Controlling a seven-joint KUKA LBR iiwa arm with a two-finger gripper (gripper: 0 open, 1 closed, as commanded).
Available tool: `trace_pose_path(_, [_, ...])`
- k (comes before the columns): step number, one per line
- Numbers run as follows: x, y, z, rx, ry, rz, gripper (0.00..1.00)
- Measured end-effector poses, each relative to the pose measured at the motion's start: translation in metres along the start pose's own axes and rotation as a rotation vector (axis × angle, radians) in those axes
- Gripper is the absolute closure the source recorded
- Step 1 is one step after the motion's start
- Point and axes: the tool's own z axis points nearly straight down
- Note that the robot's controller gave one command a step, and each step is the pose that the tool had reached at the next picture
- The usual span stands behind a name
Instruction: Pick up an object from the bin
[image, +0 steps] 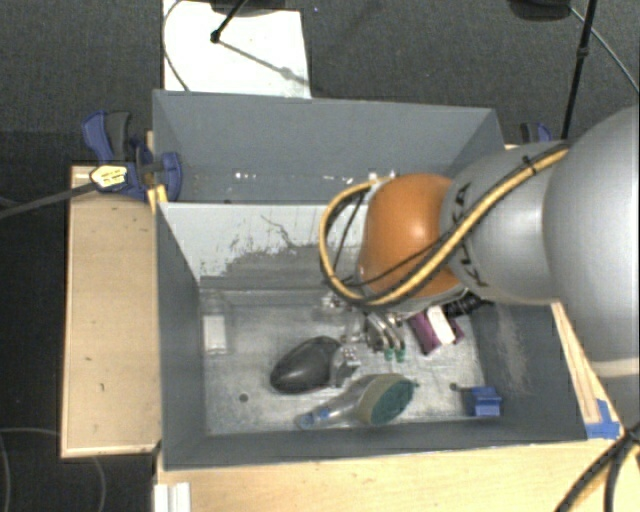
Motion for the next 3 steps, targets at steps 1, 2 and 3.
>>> trace_pose_path(1, [0.01,0.041,0.037,0.003,-0.005,-0.091,0.0])
trace_pose_path(2, [0.008,0.039,0.035,0.003,-0.01,-0.09,1.0])
trace_pose_path(3, [0.0,0.055,-0.132,0.002,-0.01,-0.069,1.0])
